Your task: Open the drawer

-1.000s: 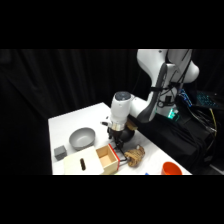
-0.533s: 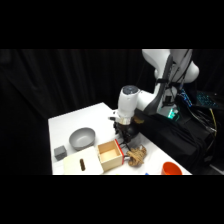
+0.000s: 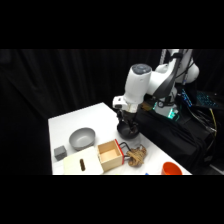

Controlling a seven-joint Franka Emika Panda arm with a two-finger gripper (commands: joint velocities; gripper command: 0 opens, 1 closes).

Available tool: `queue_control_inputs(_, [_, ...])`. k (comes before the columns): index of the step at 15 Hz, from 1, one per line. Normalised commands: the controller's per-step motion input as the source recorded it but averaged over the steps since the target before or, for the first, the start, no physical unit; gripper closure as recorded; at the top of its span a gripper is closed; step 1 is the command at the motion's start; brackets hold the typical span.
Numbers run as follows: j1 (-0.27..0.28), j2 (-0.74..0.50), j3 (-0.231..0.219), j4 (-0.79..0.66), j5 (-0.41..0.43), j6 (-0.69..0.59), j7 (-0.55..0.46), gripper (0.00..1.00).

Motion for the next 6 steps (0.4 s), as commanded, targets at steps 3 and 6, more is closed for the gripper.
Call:
queue_control_inputs(3, [-0.301,-0.4,0.404,0.15,0.158,-0.54,-0.17,0.0])
queue_control_inputs(6, [-0.26,-0.15,0.246,0.27,0.241,-0.38,-0.26,0.0])
